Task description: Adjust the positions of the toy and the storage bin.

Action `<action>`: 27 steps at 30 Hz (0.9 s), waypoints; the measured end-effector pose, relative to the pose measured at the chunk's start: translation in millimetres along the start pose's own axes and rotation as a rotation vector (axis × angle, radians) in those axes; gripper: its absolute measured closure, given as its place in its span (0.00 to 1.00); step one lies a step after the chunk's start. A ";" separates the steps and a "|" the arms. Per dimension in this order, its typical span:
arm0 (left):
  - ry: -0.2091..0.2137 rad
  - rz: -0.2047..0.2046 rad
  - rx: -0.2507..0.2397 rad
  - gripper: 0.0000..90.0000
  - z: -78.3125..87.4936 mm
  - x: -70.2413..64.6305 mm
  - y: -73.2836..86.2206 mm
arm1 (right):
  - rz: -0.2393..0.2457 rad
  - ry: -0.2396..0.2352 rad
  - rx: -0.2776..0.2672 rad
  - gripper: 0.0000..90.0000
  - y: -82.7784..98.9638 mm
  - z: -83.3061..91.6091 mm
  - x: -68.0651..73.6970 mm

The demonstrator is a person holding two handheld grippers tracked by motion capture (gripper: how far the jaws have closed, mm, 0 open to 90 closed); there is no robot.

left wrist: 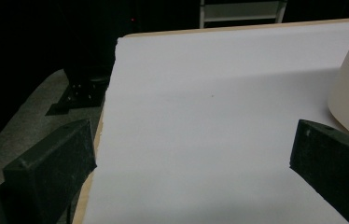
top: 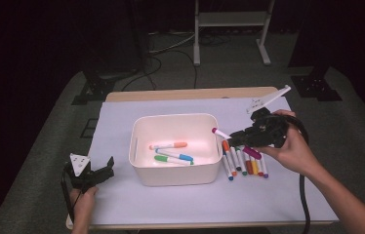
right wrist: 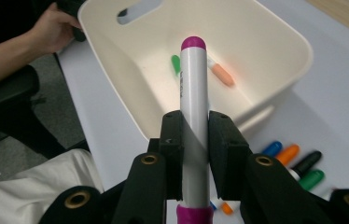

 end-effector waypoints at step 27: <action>0.008 0.007 0.001 0.00 0.4 0.7 0.0 | 0.208 -0.179 0.084 0.84 -61.6 -109.8 59.1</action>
Point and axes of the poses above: each handheld gripper's, and its own axes: z roughly backward along the jaws, y roughly out of its underside, x roughly to its left, the point moved 5 cm from there along -z, roughly forward along the jaws, and after that the axes turned 9 degrees about y, right-handed, at the moved point
